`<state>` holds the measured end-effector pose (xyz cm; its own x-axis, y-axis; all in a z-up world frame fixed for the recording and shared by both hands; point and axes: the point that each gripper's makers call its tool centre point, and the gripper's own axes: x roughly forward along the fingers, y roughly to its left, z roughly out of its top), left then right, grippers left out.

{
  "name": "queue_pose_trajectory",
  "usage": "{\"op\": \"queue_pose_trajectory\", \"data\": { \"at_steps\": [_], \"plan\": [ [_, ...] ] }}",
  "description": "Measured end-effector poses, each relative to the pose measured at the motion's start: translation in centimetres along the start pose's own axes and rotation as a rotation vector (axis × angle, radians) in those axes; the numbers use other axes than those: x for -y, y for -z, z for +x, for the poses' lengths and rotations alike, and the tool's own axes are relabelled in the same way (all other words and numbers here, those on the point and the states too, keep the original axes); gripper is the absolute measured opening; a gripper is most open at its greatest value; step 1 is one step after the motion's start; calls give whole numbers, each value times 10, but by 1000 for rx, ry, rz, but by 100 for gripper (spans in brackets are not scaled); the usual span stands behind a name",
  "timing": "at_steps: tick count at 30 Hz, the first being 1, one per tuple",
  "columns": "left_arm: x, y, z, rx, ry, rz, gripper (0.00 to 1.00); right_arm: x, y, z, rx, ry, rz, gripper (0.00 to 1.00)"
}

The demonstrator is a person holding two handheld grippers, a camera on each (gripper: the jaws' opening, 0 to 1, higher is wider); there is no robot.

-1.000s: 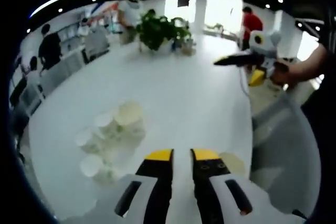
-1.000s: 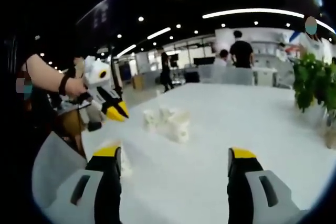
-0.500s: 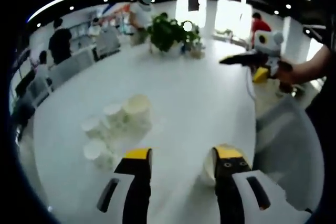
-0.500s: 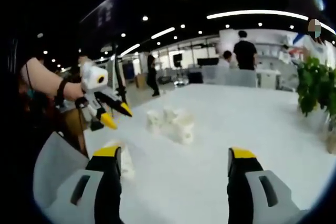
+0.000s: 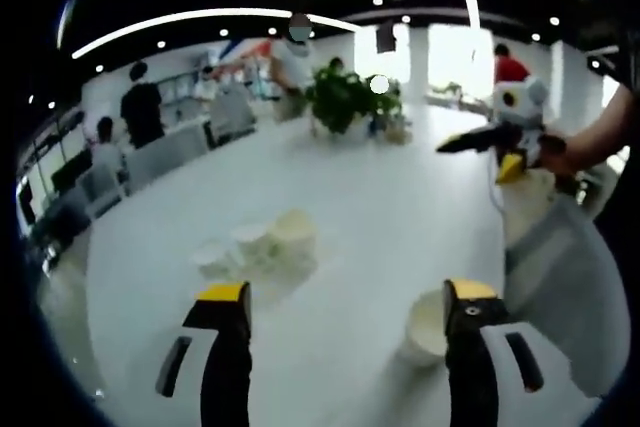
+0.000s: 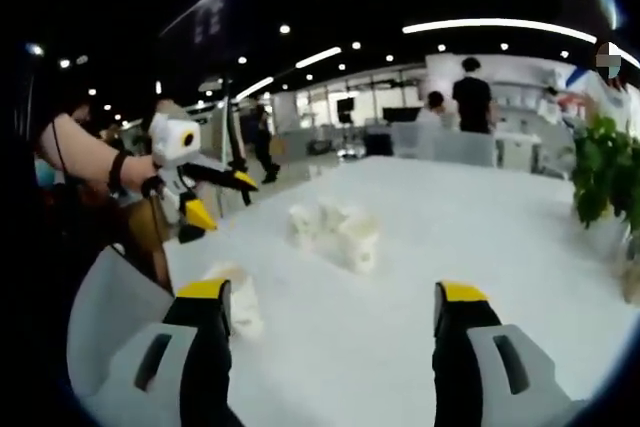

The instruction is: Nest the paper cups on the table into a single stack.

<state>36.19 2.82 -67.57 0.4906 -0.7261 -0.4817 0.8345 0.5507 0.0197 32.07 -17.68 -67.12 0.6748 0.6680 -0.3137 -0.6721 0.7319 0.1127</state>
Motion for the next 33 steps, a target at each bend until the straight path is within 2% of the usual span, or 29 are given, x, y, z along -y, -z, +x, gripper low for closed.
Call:
{"op": "queue_pose_trajectory", "data": {
  "at_steps": [8,10,11,22,28,33],
  "plan": [
    [-6,4,-18,51,-37,-14,92,-5,3,1,-9,-9,-6,81],
    [-7,5,-21,63,-48,-25,99,-7,4,2,-9,-12,-3,81],
    [-7,9,-22,50,-46,-37,98,-8,4,2,-12,-14,-3,81],
    [-14,21,-35,47,-87,-66,98,-7,10,3,-27,-23,-3,81],
    [-15,24,-42,60,-89,-48,97,-9,8,6,-33,-33,-13,81],
    [-17,36,-48,43,-100,-55,97,-10,6,9,-41,-39,-24,81]
  ]
}}
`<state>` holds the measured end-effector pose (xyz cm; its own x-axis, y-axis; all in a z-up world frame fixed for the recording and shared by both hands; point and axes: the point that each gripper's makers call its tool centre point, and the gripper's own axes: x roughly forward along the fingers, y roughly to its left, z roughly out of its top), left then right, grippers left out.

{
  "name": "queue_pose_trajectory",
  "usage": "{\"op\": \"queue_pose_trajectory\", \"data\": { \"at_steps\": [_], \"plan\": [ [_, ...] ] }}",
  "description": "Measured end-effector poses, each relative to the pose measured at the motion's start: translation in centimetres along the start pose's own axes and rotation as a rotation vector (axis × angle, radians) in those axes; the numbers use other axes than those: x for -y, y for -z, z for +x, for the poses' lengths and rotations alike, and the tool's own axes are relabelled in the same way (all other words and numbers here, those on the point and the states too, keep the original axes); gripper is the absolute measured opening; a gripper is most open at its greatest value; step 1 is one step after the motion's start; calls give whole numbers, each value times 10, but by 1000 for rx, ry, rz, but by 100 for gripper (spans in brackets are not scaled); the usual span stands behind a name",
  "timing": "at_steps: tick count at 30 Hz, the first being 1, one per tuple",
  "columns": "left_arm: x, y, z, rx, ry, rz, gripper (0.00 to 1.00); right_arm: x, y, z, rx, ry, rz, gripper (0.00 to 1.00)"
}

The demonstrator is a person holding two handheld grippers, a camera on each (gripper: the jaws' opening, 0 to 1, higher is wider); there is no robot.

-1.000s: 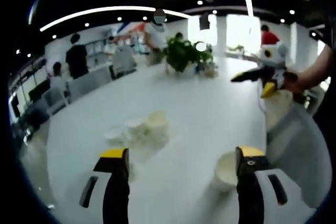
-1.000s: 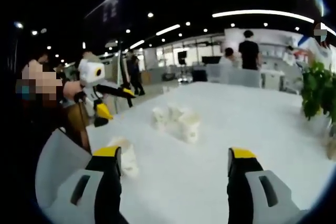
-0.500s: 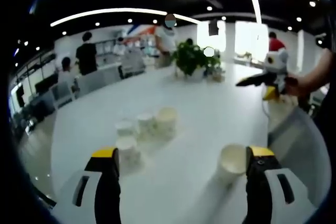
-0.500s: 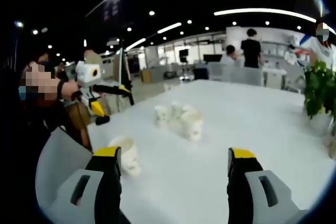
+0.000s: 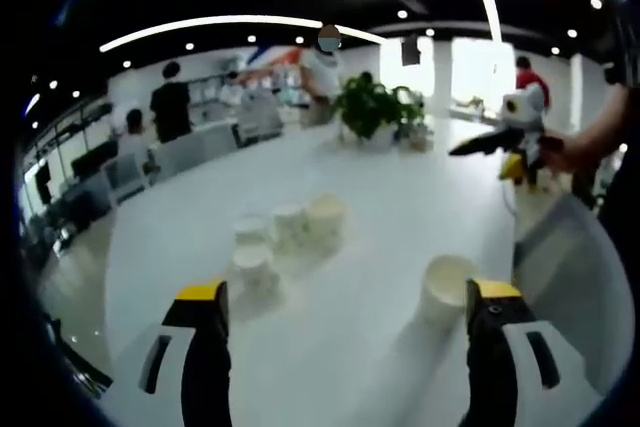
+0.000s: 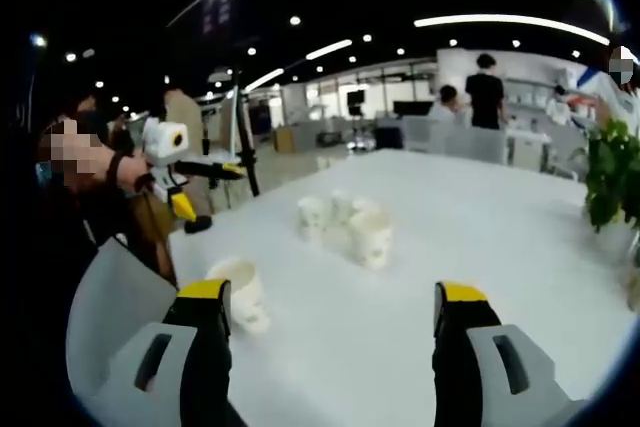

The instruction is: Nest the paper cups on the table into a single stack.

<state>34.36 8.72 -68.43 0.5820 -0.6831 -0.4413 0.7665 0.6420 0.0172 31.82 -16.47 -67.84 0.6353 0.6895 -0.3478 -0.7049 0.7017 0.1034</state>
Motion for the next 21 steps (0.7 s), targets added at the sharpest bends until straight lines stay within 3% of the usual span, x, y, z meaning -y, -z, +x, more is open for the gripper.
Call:
{"op": "queue_pose_trajectory", "data": {
  "at_steps": [9,21],
  "plan": [
    [0,20,-5,-3,-7,-28,95,2,-5,2,-8,-1,-14,81],
    [-15,27,-9,33,-40,-67,95,7,-16,21,-32,-14,-58,80]
  ]
}}
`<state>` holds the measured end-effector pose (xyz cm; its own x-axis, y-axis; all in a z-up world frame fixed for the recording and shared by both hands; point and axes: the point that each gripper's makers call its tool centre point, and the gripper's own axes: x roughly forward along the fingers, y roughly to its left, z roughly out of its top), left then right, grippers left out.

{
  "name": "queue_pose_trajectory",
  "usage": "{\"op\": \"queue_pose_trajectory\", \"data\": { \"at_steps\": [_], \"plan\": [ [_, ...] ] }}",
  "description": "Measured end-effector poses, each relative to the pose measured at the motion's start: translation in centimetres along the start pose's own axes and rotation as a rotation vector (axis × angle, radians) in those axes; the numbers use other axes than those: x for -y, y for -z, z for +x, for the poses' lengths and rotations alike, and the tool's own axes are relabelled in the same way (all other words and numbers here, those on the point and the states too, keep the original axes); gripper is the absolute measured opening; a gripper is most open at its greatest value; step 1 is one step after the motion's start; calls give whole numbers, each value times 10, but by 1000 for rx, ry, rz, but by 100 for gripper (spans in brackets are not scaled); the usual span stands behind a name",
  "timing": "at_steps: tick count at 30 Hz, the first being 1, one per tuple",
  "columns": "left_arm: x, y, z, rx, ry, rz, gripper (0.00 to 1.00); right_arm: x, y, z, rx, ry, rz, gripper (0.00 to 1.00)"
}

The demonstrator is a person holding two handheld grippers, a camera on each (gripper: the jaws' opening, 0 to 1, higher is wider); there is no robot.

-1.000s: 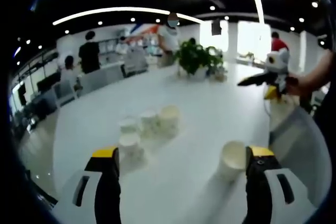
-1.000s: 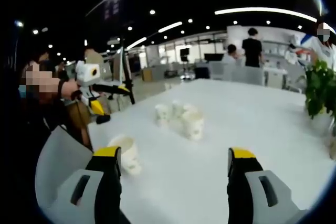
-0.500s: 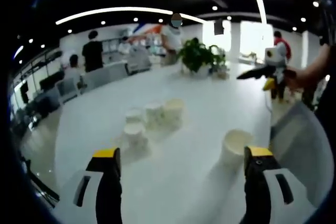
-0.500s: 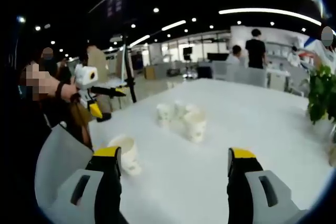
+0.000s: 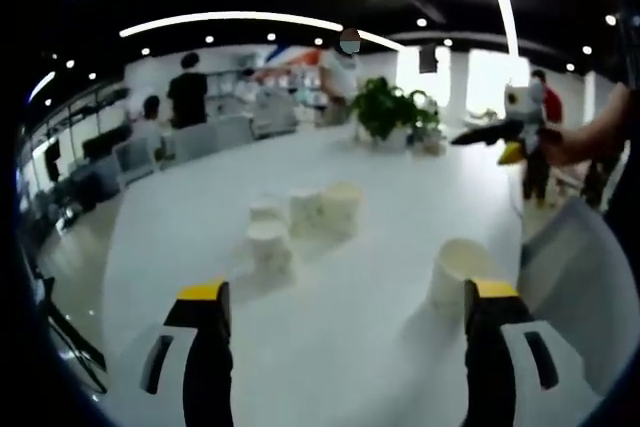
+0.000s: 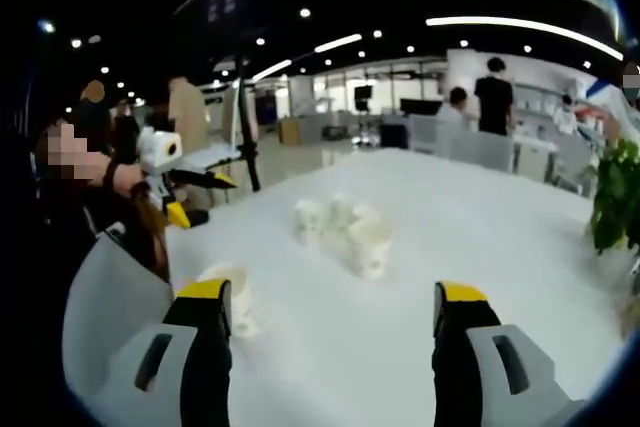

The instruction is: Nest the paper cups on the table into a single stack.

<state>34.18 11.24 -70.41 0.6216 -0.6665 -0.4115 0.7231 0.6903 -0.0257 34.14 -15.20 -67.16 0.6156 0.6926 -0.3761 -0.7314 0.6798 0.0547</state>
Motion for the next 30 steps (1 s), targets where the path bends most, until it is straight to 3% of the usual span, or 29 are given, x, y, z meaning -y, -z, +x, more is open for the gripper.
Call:
{"op": "queue_pose_trajectory", "data": {
  "at_steps": [18,30],
  "plan": [
    [-12,15,-5,18,-19,-27,93,14,0,46,-33,-31,-19,78],
    [-27,8,-13,84,-83,-38,88,36,7,87,-27,-39,-8,81]
  ]
}}
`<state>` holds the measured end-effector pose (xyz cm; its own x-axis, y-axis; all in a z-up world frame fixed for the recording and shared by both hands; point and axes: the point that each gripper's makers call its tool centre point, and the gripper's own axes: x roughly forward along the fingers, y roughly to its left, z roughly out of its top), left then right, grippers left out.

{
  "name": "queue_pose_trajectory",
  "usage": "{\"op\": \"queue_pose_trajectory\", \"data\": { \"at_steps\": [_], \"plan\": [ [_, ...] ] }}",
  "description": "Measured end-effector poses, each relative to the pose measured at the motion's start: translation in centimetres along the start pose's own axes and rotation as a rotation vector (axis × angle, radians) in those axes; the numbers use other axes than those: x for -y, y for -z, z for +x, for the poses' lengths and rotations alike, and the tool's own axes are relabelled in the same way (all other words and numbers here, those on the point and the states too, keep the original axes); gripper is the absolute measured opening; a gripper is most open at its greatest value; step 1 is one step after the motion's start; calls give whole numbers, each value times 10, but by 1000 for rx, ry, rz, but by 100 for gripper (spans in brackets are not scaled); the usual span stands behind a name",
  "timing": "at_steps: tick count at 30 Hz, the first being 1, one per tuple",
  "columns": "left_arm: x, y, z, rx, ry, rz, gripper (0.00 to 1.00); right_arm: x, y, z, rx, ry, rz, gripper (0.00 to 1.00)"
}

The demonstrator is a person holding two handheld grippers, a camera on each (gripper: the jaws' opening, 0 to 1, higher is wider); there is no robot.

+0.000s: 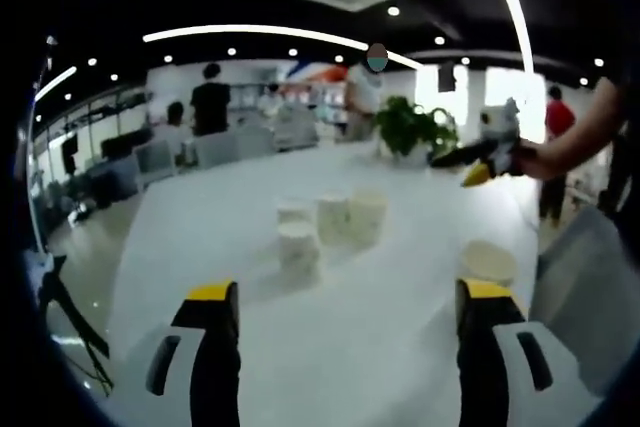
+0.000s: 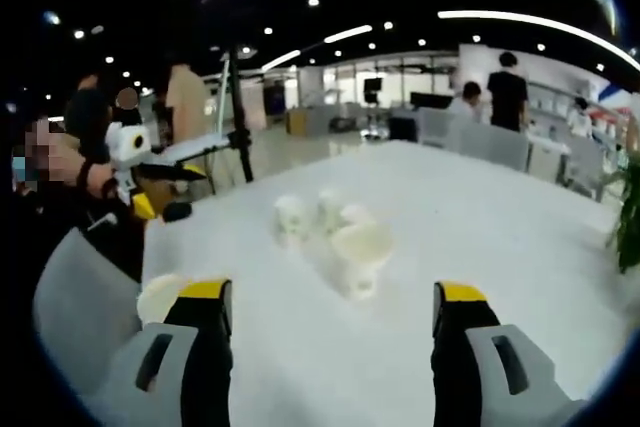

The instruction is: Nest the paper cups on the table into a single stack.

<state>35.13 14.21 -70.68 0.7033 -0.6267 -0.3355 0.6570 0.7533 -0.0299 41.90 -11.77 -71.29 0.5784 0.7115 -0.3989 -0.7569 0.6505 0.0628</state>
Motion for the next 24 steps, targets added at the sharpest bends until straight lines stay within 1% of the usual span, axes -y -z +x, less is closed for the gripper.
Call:
{"op": "queue_pose_trajectory", "data": {
  "at_steps": [2,8,13,16,18,19,24],
  "plan": [
    [-3,0,1,10,-9,-14,88,3,1,7,-2,-1,8,81],
    [-11,-6,1,44,-50,-7,88,7,9,23,-19,-3,-6,81],
    [-20,-4,0,43,-71,-16,87,13,19,42,-40,-7,-17,81],
    [-20,-4,-1,41,-71,-17,87,17,22,51,-45,-8,-7,81],
    [-20,-2,-1,39,-68,-18,87,20,22,59,-43,-9,-7,80],
    [-20,-1,-2,38,-68,-22,87,22,25,64,-54,-6,-15,80],
    [-20,5,-4,24,-77,-32,87,28,28,79,-50,-13,-10,80]
  ]
}}
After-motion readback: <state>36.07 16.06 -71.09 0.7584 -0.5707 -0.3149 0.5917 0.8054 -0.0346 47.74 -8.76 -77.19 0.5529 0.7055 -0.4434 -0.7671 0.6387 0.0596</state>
